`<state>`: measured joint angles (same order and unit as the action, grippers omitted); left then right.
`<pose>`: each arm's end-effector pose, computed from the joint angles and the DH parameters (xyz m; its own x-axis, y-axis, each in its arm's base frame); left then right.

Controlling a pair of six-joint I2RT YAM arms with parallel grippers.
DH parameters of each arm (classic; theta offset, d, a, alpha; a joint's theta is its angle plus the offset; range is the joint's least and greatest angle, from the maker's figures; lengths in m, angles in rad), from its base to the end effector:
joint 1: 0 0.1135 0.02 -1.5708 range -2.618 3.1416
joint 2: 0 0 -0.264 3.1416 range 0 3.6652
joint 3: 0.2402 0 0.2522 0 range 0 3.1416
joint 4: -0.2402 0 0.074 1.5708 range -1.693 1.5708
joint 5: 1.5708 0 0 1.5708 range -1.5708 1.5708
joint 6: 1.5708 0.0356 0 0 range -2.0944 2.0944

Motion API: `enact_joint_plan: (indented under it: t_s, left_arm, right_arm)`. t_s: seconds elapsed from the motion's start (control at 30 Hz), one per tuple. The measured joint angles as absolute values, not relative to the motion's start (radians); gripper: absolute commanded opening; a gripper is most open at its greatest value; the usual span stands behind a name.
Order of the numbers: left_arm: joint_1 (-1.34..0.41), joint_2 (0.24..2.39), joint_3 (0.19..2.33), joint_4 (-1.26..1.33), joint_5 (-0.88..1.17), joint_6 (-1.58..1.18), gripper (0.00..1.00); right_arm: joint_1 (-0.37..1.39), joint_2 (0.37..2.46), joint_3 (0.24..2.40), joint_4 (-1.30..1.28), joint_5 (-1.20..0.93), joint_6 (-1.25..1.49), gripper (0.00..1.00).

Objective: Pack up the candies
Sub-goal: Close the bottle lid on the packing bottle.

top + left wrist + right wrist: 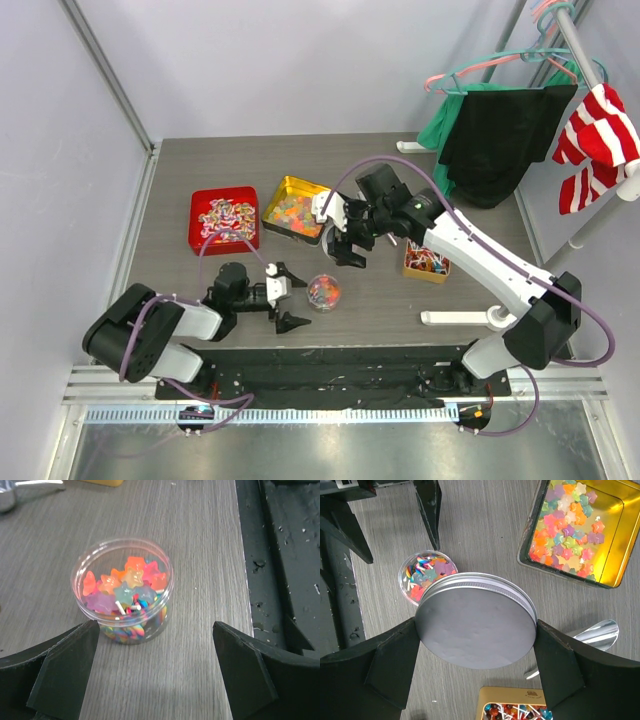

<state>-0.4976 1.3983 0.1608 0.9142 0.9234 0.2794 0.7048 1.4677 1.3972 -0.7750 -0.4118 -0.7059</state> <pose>0.1640 -0.1214 0.1314 -0.0057 0.1924 -0.9813 0.9925 0.1206 0.0179 0.2285 0.2131 0.3389 0.0826 -0.7102 -0.6991 -0.9755 0.0858 -0.2024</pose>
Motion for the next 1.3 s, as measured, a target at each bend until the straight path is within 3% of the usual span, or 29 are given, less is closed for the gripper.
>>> enact_joint_plan:
  t_s: [0.37, 0.6, 0.67, 0.8, 0.93, 1.03, 1.1, 1.2, 1.23, 1.3]
  left_arm:
    - [-0.583, 1.547, 0.25, 0.913, 0.738, 0.291, 1.0]
    - [-0.624, 1.74, 0.294, 1.061, 0.693, 0.258, 0.98]
    - [-0.64, 1.777, 0.305, 1.113, 0.691, 0.245, 0.86]
    - [-0.679, 1.858, 0.329, 1.224, 0.681, 0.227, 0.76]
    - [-0.696, 1.927, 0.352, 1.313, 0.68, 0.189, 0.57]
    - [-0.708, 1.966, 0.39, 1.337, 0.667, 0.161, 0.55]
    - [-0.722, 1.993, 0.425, 1.343, 0.652, 0.145, 0.59]
    - [-0.76, 2.031, 0.476, 1.353, 0.622, 0.13, 0.85]
    - [-0.775, 2.044, 0.488, 1.361, 0.614, 0.13, 1.0]
    - [-0.798, 2.061, 0.5, 1.381, 0.6, 0.13, 1.0]
  right_arm:
    - [0.706, 1.5, 1.414, -0.794, -0.426, -0.71, 0.63]
    - [0.708, 1.499, 1.399, -0.794, -0.426, -0.714, 0.63]
    - [0.708, 1.499, 1.383, -0.795, -0.424, -0.72, 0.63]
    - [0.707, 1.496, 1.345, -0.798, -0.41, -0.735, 0.63]
    - [0.69, 1.483, 1.316, -0.81, -0.398, -0.752, 0.63]
    - [0.659, 1.462, 1.3, -0.818, -0.396, -0.762, 0.63]
    - [0.62, 1.444, 1.293, -0.823, -0.397, -0.765, 0.63]
    - [0.569, 1.416, 1.281, -0.823, -0.402, -0.769, 0.62]
    - [0.557, 1.408, 1.276, -0.823, -0.403, -0.77, 0.62]
    - [0.545, 1.391, 1.264, -0.826, -0.407, -0.77, 0.61]
